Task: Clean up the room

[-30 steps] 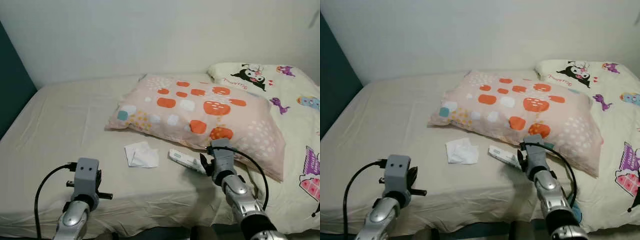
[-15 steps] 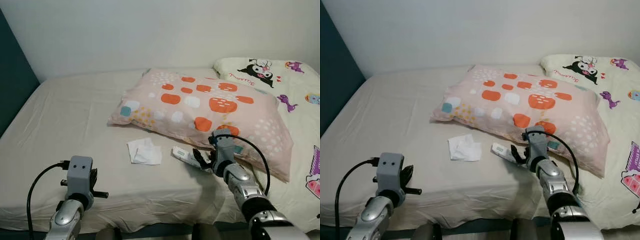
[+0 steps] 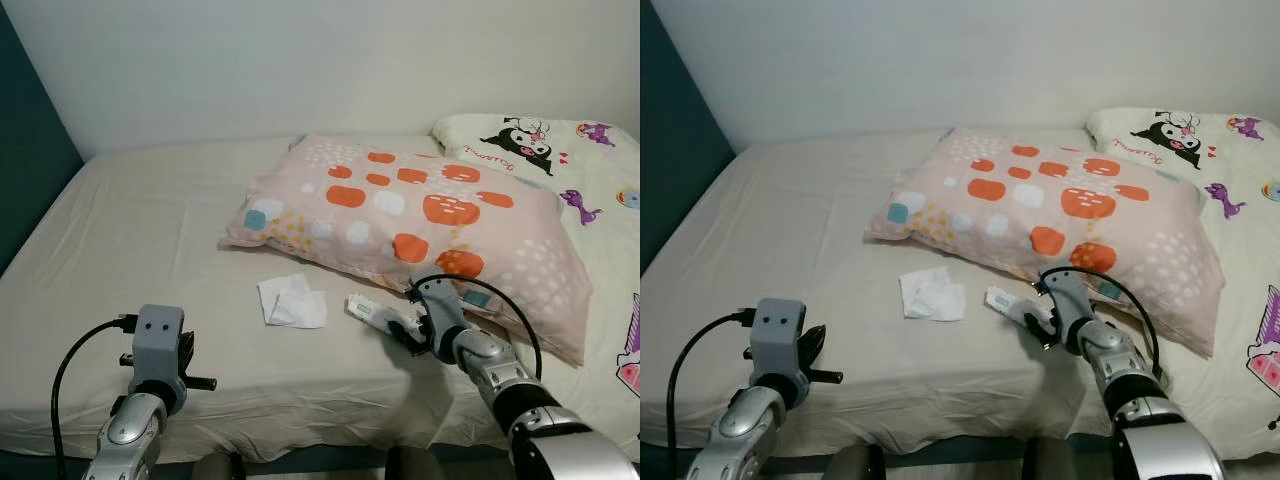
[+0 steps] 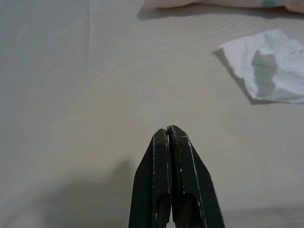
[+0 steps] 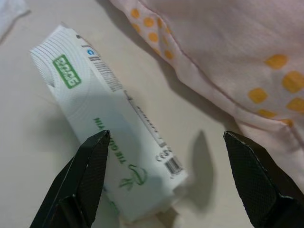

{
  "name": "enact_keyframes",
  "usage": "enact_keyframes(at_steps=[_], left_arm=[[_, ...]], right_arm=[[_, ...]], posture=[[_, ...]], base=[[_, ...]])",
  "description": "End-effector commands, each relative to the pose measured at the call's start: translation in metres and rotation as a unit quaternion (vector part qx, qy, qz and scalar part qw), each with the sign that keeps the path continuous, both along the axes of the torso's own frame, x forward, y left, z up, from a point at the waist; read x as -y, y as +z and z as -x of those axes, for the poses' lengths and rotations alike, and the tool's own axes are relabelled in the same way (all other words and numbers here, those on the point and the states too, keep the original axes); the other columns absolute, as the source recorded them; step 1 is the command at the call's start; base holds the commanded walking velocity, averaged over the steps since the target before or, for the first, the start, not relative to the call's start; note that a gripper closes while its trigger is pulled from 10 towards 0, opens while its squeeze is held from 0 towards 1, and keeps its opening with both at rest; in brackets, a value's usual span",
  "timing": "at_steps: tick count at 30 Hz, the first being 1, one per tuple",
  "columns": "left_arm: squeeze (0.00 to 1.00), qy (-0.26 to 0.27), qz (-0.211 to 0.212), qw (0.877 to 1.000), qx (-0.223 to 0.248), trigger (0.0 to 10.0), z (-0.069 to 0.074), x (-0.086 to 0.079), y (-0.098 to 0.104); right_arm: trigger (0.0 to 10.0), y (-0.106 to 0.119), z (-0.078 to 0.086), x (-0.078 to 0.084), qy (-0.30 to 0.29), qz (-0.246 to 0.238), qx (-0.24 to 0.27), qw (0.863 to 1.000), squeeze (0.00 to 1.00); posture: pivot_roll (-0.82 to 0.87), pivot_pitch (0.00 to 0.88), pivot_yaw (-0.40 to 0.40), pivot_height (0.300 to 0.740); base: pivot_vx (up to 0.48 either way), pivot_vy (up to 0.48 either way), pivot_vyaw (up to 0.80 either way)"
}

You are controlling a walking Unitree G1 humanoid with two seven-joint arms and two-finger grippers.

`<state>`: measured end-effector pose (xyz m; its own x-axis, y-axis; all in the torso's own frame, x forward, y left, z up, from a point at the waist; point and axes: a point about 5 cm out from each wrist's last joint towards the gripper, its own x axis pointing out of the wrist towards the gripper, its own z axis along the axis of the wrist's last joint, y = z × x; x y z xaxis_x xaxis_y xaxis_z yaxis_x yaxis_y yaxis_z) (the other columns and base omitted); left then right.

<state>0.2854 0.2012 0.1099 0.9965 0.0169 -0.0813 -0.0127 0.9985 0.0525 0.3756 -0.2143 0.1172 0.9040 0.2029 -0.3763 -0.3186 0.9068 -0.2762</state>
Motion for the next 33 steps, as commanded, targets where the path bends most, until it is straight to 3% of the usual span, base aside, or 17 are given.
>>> enact_keyframes(at_steps=[1, 11, 16, 19, 22, 25, 26, 28, 29, 30, 33], left_arm=[[0.00, 0.000, 0.010, 1.000, -0.013, 10.0, 0.003, 0.003, -0.006], [0.00, -0.017, 0.018, 1.000, -0.009, 10.0, 0.002, 0.004, -0.001], [0.00, -0.088, 0.060, 0.994, 0.022, 10.0, 0.005, 0.018, 0.012], [0.00, -0.194, 0.085, 0.977, 0.039, 10.0, 0.017, 0.040, 0.021], [0.00, -0.214, 0.088, 0.972, 0.041, 10.0, 0.019, 0.044, 0.021], [0.00, -0.282, 0.087, 0.954, 0.049, 10.0, 0.029, 0.060, 0.028], [0.00, -0.282, 0.087, 0.954, 0.049, 10.0, 0.029, 0.060, 0.028], [0.00, -0.338, 0.072, 0.937, 0.045, 10.0, 0.038, 0.071, 0.029], [0.00, -0.338, 0.072, 0.937, 0.045, 10.0, 0.038, 0.071, 0.029], [0.00, -0.374, 0.049, 0.925, 0.042, 10.0, 0.044, 0.079, 0.029], [0.00, -0.386, 0.044, 0.920, 0.040, 10.0, 0.045, 0.082, 0.028]], right_arm=[[10.0, -0.011, 0.005, 0.005, -0.006, 0.016, -0.029, 0.999, 0.00], [10.0, -0.010, 0.006, 0.002, 0.033, 0.018, -0.038, 0.999, 0.00], [10.0, -0.007, 0.004, 0.002, 0.038, 0.018, -0.035, 0.998, 0.00], [10.0, -0.004, 0.003, 0.003, 0.043, 0.018, -0.032, 0.998, 0.00], [10.0, -0.003, 0.003, 0.003, 0.045, 0.018, -0.032, 0.998, 0.00], [10.0, -0.007, 0.005, 0.002, 0.059, 0.021, -0.041, 0.997, 0.00], [10.0, -0.007, 0.005, 0.002, 0.059, 0.021, -0.041, 0.997, 0.00], [10.0, -0.008, 0.006, -0.001, 0.075, 0.015, -0.046, 0.996, 0.00], [10.0, -0.008, 0.006, -0.001, 0.075, 0.015, -0.046, 0.996, 0.00], [10.0, -0.009, 0.007, -0.003, 0.086, 0.015, -0.049, 0.995, 0.00], [10.0, -0.009, 0.007, -0.003, 0.086, 0.019, -0.049, 0.995, 0.00]], posture=[[0.12, 0.271, -0.021, 0.577], [0.14, 0.280, -0.014, 0.577], [0.15, 0.286, -0.017, 0.577], [0.15, 0.287, -0.021, 0.577], [0.15, 0.287, -0.021, 0.577], [0.15, 0.284, -0.023, 0.577], [0.15, 0.284, -0.023, 0.577], [0.16, 0.283, -0.025, 0.577], [0.16, 0.283, -0.025, 0.577], [0.15, 0.283, -0.025, 0.577], [0.15, 0.281, -0.025, 0.577]], base=[[0.000, 0.000, 0.00], [0.000, 0.000, 0.00], [0.000, 0.000, 0.00], [0.000, 0.000, 0.00], [0.000, 0.000, 0.00], [0.000, 0.000, 0.00], [0.000, 0.000, 0.00], [0.000, 0.000, 0.00], [0.000, 0.000, 0.00], [0.000, 0.000, 0.00], [0.000, 0.000, 0.00]])
